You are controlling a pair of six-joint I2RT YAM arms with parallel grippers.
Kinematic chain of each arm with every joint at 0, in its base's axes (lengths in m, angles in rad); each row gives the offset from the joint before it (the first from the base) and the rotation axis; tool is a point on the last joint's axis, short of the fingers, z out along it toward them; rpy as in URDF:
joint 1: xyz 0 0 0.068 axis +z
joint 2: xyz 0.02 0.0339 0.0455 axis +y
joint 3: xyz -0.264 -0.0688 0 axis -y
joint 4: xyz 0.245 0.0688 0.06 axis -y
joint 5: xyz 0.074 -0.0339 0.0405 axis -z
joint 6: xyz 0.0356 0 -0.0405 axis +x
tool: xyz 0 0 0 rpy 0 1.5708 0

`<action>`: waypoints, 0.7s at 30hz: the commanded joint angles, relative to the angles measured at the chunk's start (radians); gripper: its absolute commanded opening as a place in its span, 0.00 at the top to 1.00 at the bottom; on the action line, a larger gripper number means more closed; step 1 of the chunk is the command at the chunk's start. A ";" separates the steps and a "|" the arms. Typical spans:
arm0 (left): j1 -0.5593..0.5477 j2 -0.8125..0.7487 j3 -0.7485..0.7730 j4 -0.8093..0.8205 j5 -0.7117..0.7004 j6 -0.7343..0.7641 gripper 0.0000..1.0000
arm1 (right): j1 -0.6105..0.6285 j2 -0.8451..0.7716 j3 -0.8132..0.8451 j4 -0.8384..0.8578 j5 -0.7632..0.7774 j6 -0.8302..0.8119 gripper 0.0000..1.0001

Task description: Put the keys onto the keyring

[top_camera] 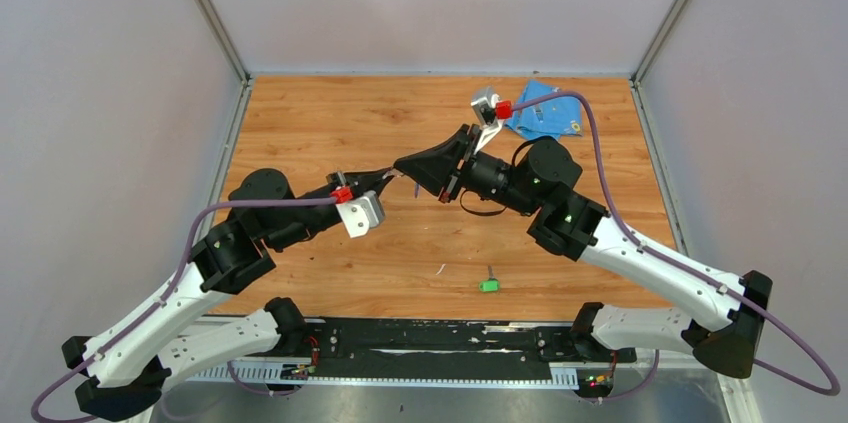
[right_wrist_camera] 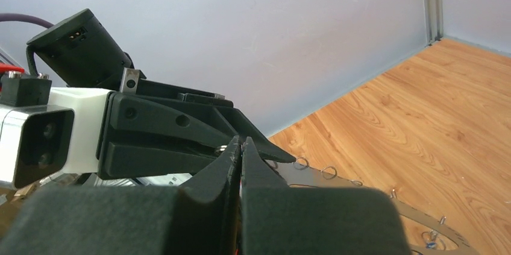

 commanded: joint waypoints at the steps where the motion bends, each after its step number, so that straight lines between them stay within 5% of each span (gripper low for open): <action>1: -0.010 -0.011 0.014 0.018 -0.011 -0.070 0.83 | -0.002 -0.024 0.027 -0.039 -0.025 -0.024 1.00; 4: -0.010 -0.009 0.021 0.012 -0.023 -0.136 0.77 | -0.002 -0.028 0.033 -0.053 -0.026 -0.029 1.00; 11: -0.009 0.003 0.030 0.007 -0.059 -0.184 0.85 | -0.002 -0.031 0.055 -0.094 -0.040 -0.032 0.99; 14: -0.010 -0.005 0.012 0.004 -0.003 -0.178 0.72 | -0.002 -0.027 0.057 -0.098 -0.054 -0.023 1.00; 17: -0.010 -0.012 -0.001 0.003 0.038 -0.167 0.70 | -0.002 -0.025 0.057 -0.100 -0.061 -0.014 0.99; 21: -0.009 -0.005 -0.010 0.008 0.046 -0.148 0.90 | -0.002 -0.021 0.056 -0.098 -0.078 0.000 1.00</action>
